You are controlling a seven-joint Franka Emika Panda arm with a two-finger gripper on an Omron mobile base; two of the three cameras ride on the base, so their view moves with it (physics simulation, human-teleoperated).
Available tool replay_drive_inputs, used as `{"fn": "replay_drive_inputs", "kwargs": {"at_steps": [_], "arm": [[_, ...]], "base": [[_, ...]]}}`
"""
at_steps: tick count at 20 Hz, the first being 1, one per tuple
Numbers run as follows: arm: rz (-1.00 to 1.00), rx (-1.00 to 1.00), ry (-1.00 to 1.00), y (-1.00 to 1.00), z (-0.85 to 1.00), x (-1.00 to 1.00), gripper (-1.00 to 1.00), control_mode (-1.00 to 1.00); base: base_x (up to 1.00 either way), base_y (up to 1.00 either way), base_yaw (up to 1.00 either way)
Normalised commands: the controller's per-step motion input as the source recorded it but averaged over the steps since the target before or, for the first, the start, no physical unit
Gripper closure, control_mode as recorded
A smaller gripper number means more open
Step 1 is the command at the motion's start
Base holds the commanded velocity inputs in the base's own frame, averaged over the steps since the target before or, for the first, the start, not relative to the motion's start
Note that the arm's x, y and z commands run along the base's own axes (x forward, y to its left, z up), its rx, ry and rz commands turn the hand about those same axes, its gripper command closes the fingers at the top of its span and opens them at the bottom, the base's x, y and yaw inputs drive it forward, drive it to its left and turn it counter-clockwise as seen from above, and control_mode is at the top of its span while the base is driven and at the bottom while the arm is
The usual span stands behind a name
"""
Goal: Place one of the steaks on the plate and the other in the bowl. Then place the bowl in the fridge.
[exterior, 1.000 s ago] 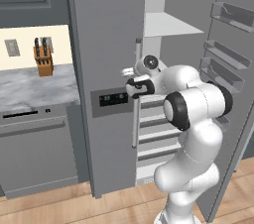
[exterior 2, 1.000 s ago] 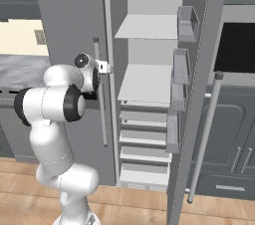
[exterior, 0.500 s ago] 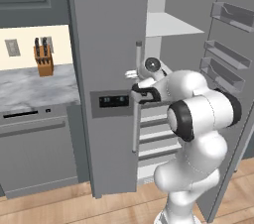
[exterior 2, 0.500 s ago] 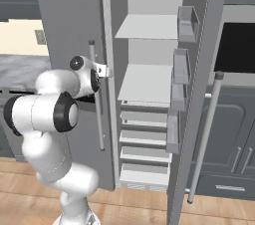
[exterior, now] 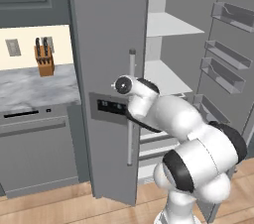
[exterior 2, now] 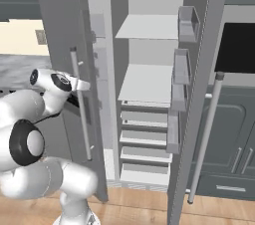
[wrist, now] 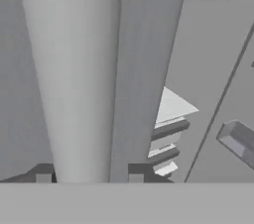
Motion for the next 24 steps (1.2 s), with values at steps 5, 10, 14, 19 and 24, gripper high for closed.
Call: {"fn": "replay_drive_inputs", "kwargs": {"at_steps": [5,10,14,19,24], "arm": [[-0.5,-0.11,-0.06,0.48,0.0,-0.9,1.0,-1.0],[-0.47,-0.13,0.02,0.54,0.0,-0.59,1.0,-1.0],[-0.18,-0.13,0.04,0.36,0.0,-0.05,1.0,-1.0],[-0.07,-0.06,0.0,0.2,0.0,0.0,-1.0,-1.0],[-0.14,-0.17,0.02,0.14,0.06,-0.23,-1.0,-1.0]], "base": [[0.0,0.0,0.0],[0.0,0.0,0.0],[0.0,0.0,0.0],[0.0,0.0,0.0],[0.0,0.0,0.0]]}}
